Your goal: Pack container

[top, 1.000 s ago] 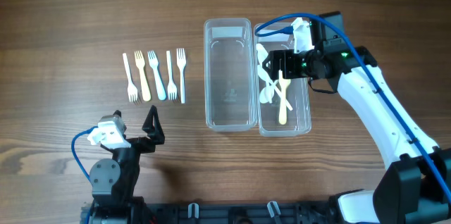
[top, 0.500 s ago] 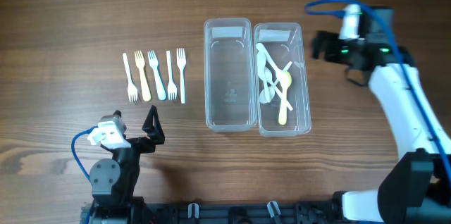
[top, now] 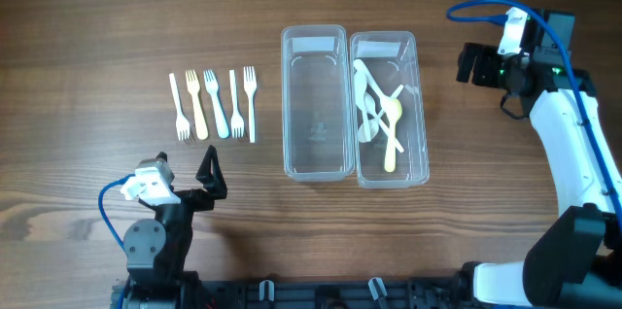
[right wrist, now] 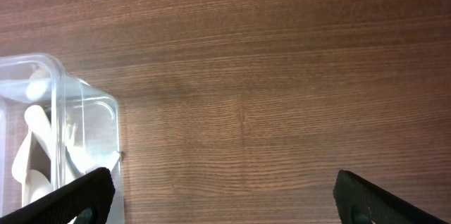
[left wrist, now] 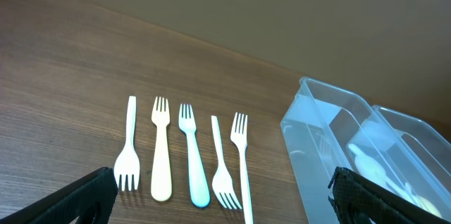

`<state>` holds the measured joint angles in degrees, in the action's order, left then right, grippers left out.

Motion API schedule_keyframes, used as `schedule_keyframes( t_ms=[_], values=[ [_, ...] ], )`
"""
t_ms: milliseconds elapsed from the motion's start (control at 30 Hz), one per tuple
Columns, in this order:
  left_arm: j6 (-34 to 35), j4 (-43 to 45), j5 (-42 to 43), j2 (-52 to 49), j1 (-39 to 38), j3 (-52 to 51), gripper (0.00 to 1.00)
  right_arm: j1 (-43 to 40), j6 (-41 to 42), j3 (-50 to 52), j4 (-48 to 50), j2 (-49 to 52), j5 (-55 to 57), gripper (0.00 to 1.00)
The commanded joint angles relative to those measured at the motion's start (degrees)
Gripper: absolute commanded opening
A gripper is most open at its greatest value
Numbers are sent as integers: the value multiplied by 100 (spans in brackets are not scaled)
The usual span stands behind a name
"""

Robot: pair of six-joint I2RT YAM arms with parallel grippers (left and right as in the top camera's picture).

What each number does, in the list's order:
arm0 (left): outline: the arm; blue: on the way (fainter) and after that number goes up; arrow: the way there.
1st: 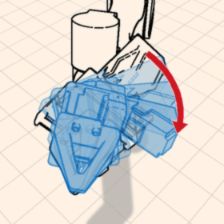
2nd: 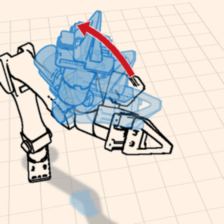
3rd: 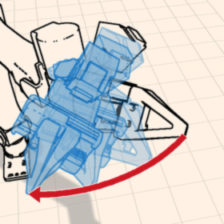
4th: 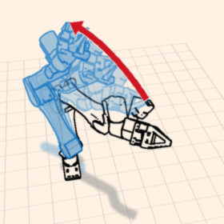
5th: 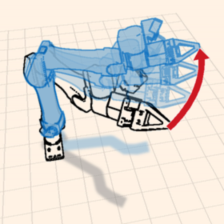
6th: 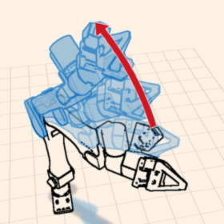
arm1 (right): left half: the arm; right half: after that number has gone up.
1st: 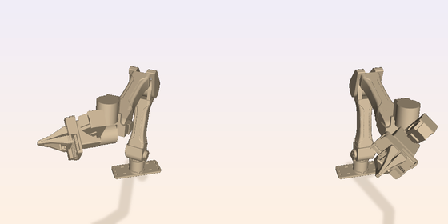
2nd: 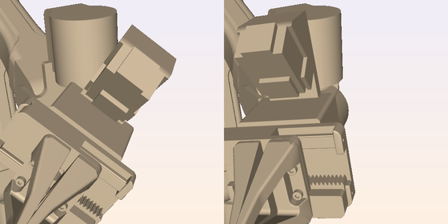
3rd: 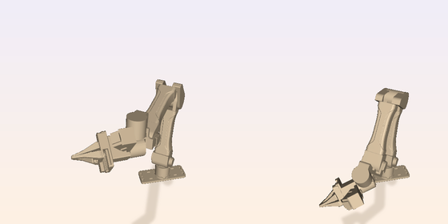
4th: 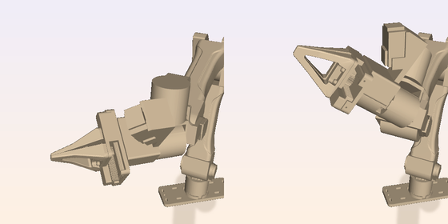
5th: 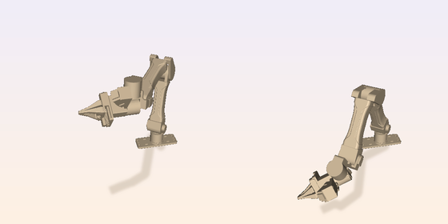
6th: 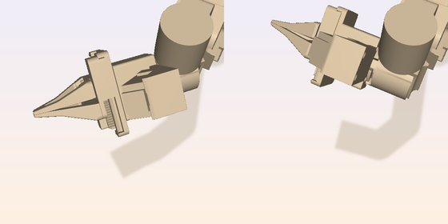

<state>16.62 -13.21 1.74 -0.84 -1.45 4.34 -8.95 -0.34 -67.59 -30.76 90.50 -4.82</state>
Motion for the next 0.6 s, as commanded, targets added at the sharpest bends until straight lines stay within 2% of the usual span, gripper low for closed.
schedule_keyframes(
  t_ms=[0, 467, 567],
  values=[
    [-140, 24, -33, 46, -31, -37, 100, -7, -101, 76, 33, -83, 98, 100],
    [-116, 35, 59, 46, -31, -37, 100, -7, -103, 76, 33, -83, 98, 100],
    [0, 457, 424, 39, -31, -35, 100, -7, -98, 76, 33, -83, 98, 100]
  ],
)
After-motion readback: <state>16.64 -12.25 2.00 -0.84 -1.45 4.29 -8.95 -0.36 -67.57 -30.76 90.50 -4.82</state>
